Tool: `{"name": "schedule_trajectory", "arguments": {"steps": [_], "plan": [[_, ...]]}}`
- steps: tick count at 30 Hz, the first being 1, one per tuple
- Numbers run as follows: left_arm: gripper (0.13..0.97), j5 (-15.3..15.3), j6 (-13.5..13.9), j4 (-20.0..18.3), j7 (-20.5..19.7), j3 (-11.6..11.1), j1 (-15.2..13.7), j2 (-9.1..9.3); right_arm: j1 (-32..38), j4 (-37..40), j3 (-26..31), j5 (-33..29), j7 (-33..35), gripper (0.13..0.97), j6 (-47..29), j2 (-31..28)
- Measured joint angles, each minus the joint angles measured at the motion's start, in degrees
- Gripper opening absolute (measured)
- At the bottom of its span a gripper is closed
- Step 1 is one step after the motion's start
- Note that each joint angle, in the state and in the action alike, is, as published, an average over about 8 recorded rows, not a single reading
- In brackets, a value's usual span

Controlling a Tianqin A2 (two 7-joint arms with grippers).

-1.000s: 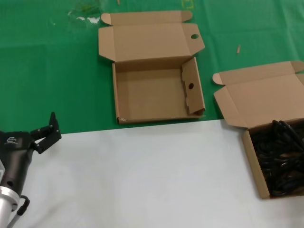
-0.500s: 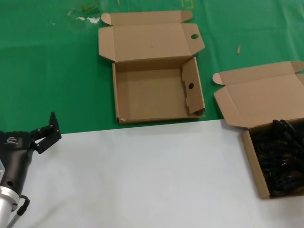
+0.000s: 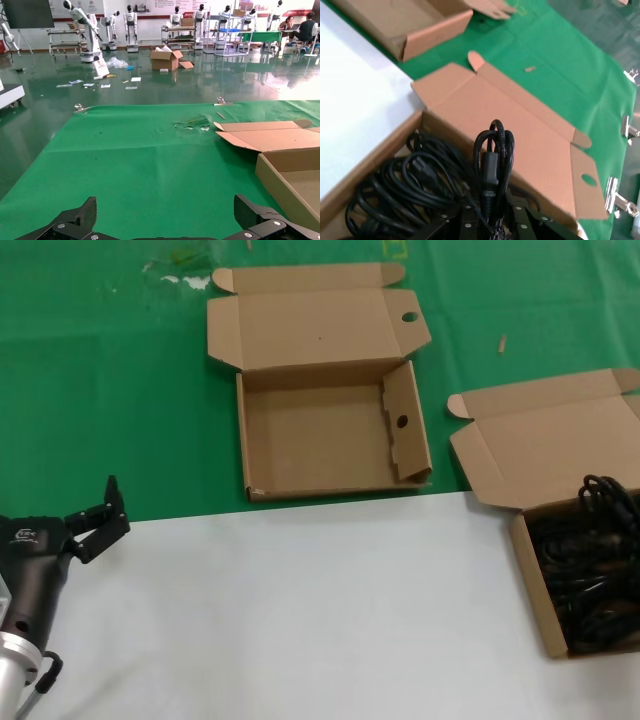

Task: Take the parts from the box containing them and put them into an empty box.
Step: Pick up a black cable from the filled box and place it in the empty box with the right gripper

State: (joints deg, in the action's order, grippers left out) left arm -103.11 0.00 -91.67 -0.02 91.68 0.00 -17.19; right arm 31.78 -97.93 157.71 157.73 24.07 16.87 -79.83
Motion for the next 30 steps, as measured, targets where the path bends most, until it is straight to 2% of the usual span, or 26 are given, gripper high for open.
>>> {"name": "schedule_trajectory", "arguments": {"steps": [2, 7, 12, 19, 26, 30], "plan": [[0.966, 0.0, 0.0, 0.0, 0.0, 0.0, 0.0, 0.0, 0.32, -1.94, 0.01, 0.0, -0.31, 0.255, 0.57, -1.14], [0.966, 0.0, 0.0, 0.0, 0.0, 0.0, 0.0, 0.0, 1.98, -7.37, 0.01, 0.0, -0.26, 0.227, 2.57, -3.26], [0.966, 0.0, 0.0, 0.0, 0.0, 0.0, 0.0, 0.0, 4.84, -11.32, 0.01, 0.0, 2.94, 0.199, 5.09, -0.51], [0.966, 0.0, 0.0, 0.0, 0.0, 0.0, 0.0, 0.0, 9.74, -9.73, 0.02, 0.0, 15.5, 0.199, 7.97, 13.31], [0.966, 0.0, 0.0, 0.0, 0.0, 0.0, 0.0, 0.0, 14.66, 1.25, 0.02, 0.0, 31.47, 0.199, 6.99, 30.23], [0.966, 0.0, 0.0, 0.0, 0.0, 0.0, 0.0, 0.0, 16.58, 8.21, 0.02, 0.0, 38.29, 0.199, 5.22, 37.35]]}}
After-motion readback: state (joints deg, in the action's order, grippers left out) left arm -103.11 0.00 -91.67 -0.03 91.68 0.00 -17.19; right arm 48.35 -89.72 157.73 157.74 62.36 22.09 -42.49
